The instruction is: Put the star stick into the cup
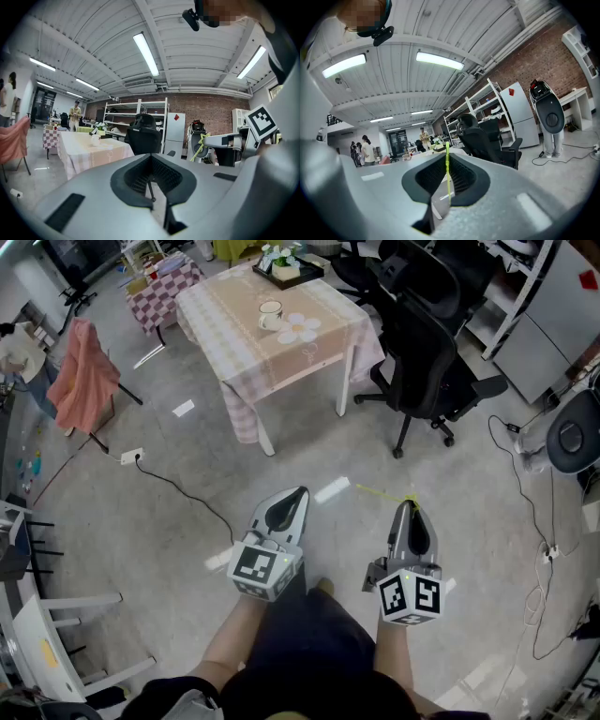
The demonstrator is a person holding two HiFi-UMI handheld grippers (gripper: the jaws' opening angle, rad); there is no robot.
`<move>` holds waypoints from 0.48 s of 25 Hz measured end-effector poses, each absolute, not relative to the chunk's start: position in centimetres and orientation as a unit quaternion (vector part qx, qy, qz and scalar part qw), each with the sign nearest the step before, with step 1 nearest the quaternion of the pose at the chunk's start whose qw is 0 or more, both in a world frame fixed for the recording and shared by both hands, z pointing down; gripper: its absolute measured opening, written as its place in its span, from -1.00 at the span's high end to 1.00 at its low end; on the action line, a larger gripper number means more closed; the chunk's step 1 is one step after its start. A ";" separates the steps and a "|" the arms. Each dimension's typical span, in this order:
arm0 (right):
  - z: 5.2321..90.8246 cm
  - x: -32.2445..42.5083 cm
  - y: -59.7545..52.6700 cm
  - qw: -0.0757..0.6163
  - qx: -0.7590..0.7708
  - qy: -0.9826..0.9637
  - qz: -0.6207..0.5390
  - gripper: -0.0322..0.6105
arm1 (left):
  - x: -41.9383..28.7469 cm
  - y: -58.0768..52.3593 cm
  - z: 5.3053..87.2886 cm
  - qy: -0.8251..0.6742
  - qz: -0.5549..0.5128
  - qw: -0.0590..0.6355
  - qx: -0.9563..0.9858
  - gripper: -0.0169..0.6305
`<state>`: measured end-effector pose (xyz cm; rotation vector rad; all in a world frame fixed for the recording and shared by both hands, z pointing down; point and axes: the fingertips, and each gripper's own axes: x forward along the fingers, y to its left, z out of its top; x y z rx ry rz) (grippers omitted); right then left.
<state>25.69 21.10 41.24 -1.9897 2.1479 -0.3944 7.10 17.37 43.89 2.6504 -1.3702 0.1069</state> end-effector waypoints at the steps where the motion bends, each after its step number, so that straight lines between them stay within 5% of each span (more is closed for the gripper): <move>1: 41.1 25.8 21.5 0.094 -0.674 0.721 -0.129 0.85 | 6.8 17.7 43.8 -0.462 0.032 0.085 0.882 0.91; 12: 38.6 25.4 25.1 0.110 -0.673 0.725 -0.098 0.85 | 3.7 21.1 42.0 -0.511 -0.001 0.068 0.857 0.91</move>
